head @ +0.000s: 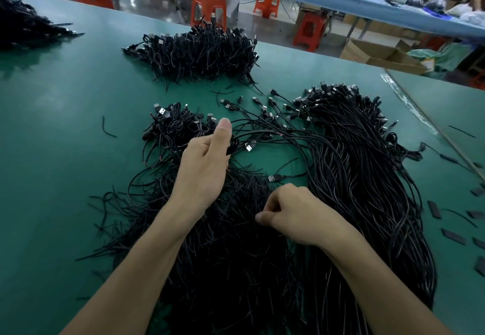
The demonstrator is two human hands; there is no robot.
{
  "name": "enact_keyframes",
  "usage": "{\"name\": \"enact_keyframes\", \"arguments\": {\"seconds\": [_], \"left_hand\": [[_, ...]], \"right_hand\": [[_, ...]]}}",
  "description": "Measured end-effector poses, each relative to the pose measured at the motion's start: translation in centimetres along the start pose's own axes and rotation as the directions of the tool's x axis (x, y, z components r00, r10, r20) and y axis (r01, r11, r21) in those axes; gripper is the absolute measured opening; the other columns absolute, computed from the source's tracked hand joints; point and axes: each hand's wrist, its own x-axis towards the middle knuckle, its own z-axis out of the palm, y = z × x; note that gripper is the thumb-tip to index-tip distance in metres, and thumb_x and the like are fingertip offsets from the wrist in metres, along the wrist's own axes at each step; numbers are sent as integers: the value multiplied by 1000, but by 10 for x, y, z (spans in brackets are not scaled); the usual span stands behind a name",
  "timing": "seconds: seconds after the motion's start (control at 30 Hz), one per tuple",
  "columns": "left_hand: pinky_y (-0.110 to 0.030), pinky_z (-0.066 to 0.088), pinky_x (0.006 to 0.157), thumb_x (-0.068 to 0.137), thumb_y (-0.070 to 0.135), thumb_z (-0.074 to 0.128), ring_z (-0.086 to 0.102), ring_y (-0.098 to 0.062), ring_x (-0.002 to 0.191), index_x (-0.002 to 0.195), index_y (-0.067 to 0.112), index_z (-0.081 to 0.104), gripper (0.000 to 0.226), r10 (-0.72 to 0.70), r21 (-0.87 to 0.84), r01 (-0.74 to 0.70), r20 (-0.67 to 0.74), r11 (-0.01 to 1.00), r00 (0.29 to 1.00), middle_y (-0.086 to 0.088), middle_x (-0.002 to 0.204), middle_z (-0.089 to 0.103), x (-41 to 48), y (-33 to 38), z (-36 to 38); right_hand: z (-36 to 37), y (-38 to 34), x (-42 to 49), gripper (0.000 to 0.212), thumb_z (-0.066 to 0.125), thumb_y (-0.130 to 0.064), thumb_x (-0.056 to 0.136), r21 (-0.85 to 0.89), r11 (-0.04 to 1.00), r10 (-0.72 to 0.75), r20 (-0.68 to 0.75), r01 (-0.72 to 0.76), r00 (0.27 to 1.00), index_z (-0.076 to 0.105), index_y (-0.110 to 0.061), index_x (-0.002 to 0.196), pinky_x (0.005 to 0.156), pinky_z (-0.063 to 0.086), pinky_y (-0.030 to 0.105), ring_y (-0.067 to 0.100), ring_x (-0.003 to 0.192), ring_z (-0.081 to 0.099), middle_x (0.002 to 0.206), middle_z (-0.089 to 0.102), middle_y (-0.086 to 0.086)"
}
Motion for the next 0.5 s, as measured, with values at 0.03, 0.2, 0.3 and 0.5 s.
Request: {"name": "enact_keyframes", "arguments": {"seconds": [0.03,0.2,0.3,0.5], "left_hand": [[-40,38,79,101,56,39,16,-11,43,46,27,21,65,-4,-8,4,1,1000,1000,11,42,20,0,0,0],[-16,31,48,97,57,48,17,-10,41,48,27,24,63,23,-8,-23,42,1000,999,12,44,23,4,-3,-1],[-15,25,41,96,56,53,20,-9,38,43,27,35,63,47,2,-48,59,999,997,11,43,30,4,-3,-3],[-14,32,41,100,59,36,34,-3,37,40,26,49,70,20,-58,-17,65,998,998,9,44,46,0,1,0]], "right_hand": [[-1,0,-1,26,68,-41,91,10,1000,0,-4,0,1000,67,-22,74,49,43,22,14,59,61,69,66,-1],[-7,1,-5,25,68,-39,90,62,998,-27,-20,28,999,68,-23,71,40,37,18,10,47,50,63,65,-1],[-13,0,-11,19,67,-34,88,138,989,-44,-50,51,998,68,-26,70,39,38,18,8,43,47,59,61,-7],[-33,6,-20,24,66,-29,87,209,976,-41,-84,58,996,70,-15,68,49,47,26,9,47,53,56,65,-5]]}}
